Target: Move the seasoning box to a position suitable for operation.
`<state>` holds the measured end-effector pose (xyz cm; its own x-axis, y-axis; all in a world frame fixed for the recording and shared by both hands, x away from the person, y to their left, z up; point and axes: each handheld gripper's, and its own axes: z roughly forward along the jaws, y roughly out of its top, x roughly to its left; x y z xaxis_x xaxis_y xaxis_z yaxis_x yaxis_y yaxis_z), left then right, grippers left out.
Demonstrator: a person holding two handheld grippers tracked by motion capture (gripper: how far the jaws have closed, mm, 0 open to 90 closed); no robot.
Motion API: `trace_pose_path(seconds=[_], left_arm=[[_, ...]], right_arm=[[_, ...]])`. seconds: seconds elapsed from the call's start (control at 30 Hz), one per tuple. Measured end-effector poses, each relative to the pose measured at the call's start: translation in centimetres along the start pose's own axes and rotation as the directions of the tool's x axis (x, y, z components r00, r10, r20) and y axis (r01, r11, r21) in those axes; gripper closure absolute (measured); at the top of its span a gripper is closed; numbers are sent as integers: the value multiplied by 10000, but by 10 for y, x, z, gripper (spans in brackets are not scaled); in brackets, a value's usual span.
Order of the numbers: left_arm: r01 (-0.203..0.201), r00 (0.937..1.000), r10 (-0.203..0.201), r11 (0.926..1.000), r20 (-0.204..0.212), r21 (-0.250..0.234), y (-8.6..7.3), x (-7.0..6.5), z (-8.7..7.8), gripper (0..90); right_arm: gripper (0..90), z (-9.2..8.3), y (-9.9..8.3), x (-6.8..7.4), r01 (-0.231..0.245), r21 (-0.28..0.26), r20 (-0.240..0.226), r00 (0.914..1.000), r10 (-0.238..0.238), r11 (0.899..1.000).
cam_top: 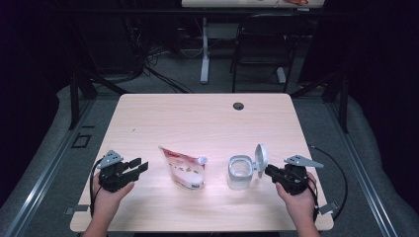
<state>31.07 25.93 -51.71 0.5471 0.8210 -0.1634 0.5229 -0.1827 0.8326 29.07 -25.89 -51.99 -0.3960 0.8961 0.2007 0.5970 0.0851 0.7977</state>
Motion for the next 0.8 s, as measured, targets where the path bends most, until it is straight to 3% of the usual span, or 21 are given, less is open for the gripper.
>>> trace_pose_path(seconds=[0.1, 0.23, 0.43, 0.57, 0.7, 0.73, 0.77, 0.8], left_arm=[[20, 10000, -20, 10000, -35, -15, 0, 0, -1, 619], [50, 10000, -50, 10000, -27, -72, 0, 1, -1, 618], [-46, 10000, 46, 10000, -36, -10, 0, 1, 3, 618], [-76, 10000, 76, 9999, -13, 110, 0, 1, 5, 618], [-102, 9999, 101, 9998, 29, 167, -1, 0, 8, 618], [-99, 9999, 98, 9998, 23, 169, -1, 0, 8, 618], [-94, 10000, 94, 9998, 2, 176, -1, 0, 8, 619], [-94, 10000, 94, 9998, 2, 176, -1, 0, 8, 619]], right_arm=[[767, -2, -5, 0, 51, 80, -95, 9999, -51, 10000], [698, 2, -12, 3, 556, 290, -8, 9985, -556, 9980], [600, 23, -14, 4, 997, 216, 164, 9948, -1000, 9948], [605, 31, -12, 5, 1179, 135, 260, 9926, -1182, 9929], [695, 36, -10, 9, 1520, 192, 314, 9878, -1526, 9882], [705, 37, -10, 11, 1638, 197, 395, 9856, -1645, 9863], [729, 38, -10, 13, 2060, 256, 609, 9764, -2072, 9782], [729, 38, -10, 13, 2060, 256, 609, 9764, -2072, 9782]])
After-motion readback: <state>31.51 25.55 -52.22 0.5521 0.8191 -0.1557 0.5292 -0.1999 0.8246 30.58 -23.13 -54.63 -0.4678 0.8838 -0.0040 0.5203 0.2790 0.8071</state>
